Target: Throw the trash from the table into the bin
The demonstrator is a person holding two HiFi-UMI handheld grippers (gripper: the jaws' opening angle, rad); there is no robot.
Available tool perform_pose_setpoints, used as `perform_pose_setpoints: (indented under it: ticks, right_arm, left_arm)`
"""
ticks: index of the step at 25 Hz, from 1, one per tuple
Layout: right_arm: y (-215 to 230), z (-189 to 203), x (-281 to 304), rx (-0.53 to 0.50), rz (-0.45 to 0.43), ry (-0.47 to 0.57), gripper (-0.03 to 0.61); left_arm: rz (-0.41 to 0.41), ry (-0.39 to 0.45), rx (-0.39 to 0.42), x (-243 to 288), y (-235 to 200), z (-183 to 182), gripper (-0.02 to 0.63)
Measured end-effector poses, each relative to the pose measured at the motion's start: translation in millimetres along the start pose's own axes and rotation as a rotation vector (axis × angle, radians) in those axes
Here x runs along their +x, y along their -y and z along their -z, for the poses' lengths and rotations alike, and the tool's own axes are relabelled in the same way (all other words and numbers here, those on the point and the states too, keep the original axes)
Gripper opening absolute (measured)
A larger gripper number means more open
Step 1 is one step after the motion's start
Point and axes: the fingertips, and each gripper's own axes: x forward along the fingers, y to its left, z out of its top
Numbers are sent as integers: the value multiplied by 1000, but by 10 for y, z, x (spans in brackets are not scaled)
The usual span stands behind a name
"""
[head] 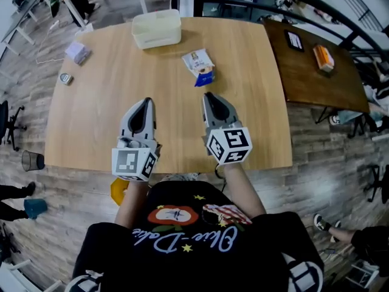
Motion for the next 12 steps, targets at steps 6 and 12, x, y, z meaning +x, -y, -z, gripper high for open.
perform_pose_setpoints:
  ticks: [6, 12]
  right_arm:
    - [192, 90, 227, 25, 15, -12, 81]
    - [359, 218, 455, 11, 39, -48, 83]
  left_arm:
    - [17, -28, -20, 281, -11, 115, 11]
    - [25, -56, -23, 468, -89, 230, 11]
